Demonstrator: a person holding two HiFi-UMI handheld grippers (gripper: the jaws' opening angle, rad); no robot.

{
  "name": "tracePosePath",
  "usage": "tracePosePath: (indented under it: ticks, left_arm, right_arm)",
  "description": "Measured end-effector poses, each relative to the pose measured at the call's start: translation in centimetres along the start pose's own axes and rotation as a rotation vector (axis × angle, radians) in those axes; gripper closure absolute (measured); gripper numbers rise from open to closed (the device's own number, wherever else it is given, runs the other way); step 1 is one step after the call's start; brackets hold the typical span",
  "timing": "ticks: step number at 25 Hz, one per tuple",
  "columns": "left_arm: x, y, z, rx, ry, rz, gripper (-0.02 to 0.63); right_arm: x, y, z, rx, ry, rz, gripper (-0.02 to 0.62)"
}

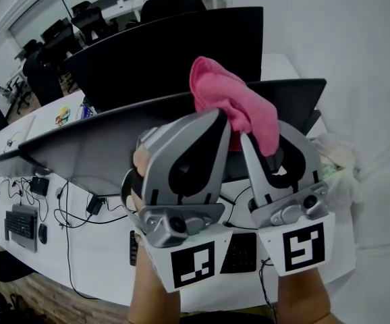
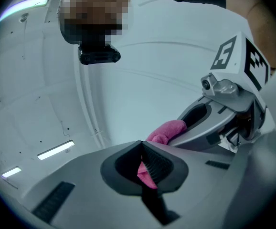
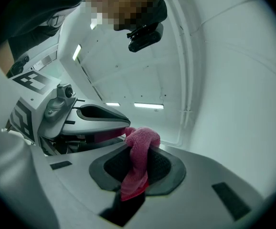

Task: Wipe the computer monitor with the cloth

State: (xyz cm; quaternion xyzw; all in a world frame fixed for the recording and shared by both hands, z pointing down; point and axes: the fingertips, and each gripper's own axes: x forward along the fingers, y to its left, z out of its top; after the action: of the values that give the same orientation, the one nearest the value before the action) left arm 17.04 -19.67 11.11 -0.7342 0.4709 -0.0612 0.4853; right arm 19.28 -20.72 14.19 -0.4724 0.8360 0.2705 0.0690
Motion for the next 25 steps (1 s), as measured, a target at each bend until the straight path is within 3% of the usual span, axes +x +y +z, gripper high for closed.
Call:
tracePosePath:
  ticks: [14, 25]
  left_arm:
    - [5.9, -5.9, 5.1, -0.045, -0.056, -0.043, 0.6]
    - [8.0, -9.2, 6.8, -0.077, -0.096, -0.1, 0.6]
  right_arm:
    - [-4.4, -9.1, -1.3, -0.035, 0.043, -0.106, 0.532]
    - [-6.3, -12.2, -3.4, -0.023, 0.067, -0.201, 0.532]
